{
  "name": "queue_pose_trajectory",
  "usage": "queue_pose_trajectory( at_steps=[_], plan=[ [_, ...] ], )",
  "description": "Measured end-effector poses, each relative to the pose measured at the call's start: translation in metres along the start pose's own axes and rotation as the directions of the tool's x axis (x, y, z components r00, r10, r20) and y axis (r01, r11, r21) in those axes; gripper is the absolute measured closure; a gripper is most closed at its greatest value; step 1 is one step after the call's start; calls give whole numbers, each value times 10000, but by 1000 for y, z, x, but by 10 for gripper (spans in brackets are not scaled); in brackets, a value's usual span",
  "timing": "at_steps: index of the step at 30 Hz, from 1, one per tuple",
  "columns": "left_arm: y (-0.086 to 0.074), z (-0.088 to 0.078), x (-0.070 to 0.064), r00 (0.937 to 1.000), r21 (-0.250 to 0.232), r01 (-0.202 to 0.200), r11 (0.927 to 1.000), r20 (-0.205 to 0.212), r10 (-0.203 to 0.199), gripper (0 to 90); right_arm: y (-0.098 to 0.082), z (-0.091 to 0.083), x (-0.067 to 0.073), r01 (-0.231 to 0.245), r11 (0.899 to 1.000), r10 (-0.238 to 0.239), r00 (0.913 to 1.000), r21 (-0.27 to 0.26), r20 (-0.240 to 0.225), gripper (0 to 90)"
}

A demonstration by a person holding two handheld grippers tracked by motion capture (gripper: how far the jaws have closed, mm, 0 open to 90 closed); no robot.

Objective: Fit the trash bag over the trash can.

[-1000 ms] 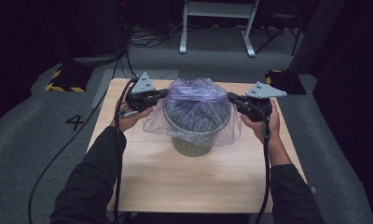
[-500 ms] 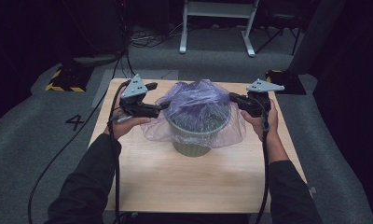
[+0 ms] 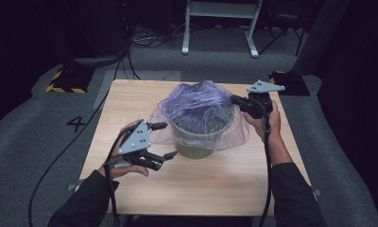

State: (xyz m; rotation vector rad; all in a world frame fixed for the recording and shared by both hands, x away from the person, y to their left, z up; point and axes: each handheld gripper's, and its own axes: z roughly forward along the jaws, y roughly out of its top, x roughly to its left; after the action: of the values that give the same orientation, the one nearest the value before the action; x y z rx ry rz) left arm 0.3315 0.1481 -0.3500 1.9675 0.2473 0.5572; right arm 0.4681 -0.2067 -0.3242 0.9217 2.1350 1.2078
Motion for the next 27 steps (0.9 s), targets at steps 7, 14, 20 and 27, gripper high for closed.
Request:
queue_pose_trajectory(
  at_steps=[7, 14, 20, 27],
  plan=[
    [-16, 22, 14, 9838, 809, 424, 9958, -1771, -275, 434, 3, 1, -1, -82, 9999, 84, 9997, 97, -240, 900],
    [-25, 21, 33, 9848, 809, 183, 9966, -1735, -40, 875, 3, 3, -2, -162, 9998, 167, 9989, 126, -432, 900],
    [-35, 27, 33, 9952, 1334, -90, 9910, -954, 219, 900, 3, 5, -8, -424, 9990, 429, 9986, 163, -301, 900],
    [-53, 39, 24, 9989, 2252, -429, 9734, -62, 454, 900, -3, 22, -25, -1333, 9902, 1345, 9905, 428, -271, 900]
  ],
)
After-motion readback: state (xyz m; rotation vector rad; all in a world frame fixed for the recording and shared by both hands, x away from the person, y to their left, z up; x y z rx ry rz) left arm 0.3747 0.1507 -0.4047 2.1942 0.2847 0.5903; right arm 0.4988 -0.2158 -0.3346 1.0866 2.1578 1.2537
